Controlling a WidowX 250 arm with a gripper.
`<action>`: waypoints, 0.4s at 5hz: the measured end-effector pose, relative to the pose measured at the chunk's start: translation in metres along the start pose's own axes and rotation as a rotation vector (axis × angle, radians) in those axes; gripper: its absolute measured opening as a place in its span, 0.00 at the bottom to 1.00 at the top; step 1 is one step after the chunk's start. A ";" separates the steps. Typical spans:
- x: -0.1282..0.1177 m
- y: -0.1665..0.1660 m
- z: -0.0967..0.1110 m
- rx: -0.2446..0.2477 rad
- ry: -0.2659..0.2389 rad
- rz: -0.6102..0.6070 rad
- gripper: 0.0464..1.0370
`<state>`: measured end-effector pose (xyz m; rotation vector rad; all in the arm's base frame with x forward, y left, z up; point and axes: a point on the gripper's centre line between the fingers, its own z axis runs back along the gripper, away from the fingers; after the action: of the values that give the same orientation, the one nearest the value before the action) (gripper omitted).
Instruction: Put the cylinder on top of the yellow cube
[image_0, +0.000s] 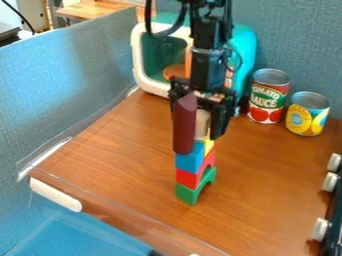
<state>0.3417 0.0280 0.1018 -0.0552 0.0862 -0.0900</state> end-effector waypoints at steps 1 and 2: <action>0.024 -0.005 0.019 -0.015 -0.043 0.013 0.96; 0.037 -0.013 0.050 -0.002 -0.101 -0.004 0.96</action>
<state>0.3819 0.0147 0.1488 -0.0614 -0.0147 -0.0909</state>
